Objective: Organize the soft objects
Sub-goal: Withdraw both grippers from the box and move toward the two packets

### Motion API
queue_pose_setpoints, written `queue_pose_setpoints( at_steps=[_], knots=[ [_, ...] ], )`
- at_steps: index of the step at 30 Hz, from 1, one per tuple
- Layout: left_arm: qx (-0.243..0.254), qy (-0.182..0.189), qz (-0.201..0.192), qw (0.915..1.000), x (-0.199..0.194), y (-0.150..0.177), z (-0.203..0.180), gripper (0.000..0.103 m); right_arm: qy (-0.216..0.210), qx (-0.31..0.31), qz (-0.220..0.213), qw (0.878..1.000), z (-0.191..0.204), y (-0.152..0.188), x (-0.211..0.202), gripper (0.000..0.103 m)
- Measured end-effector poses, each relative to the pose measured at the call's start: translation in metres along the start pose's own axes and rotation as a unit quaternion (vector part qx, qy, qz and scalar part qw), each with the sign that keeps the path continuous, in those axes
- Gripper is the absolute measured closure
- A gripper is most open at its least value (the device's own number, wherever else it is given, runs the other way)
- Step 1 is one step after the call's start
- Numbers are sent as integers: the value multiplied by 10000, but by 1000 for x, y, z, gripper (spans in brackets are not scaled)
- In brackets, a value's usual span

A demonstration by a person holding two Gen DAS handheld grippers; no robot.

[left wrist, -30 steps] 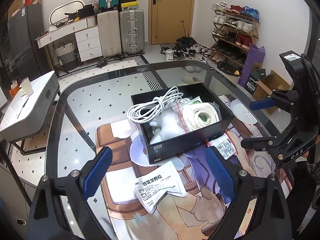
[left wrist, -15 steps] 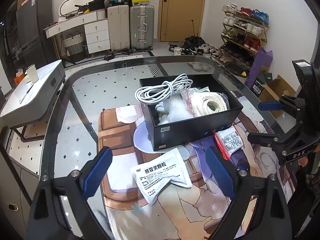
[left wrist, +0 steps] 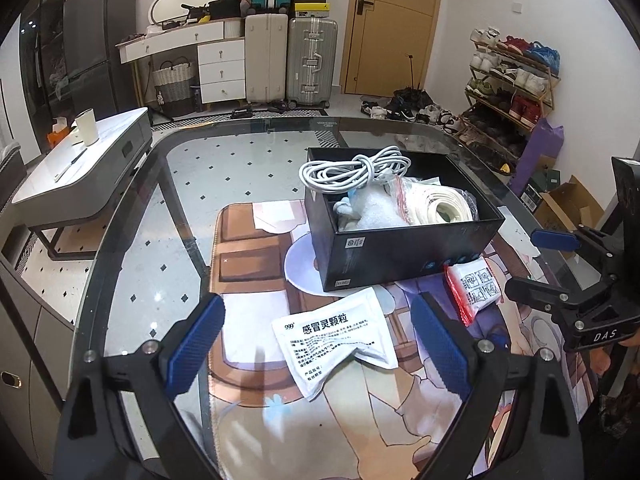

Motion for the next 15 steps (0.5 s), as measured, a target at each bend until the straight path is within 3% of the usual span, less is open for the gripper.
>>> queue_pose_setpoints(
  at_steps=[15],
  knots=[
    [48,-86,40,9999,1,9,-5,8,93,123,102,9998,-1,13,4,4]
  ],
)
Point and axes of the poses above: each gripper's, at about its wrist camera, not at the fingertips, and x roughly the way its jaws point, z to its left, y to its underside, the point moved 4 cm from there along x, roughly the way its jaws point, and after that the axes turned 12 degrees about -z, right-handed, at the moved point
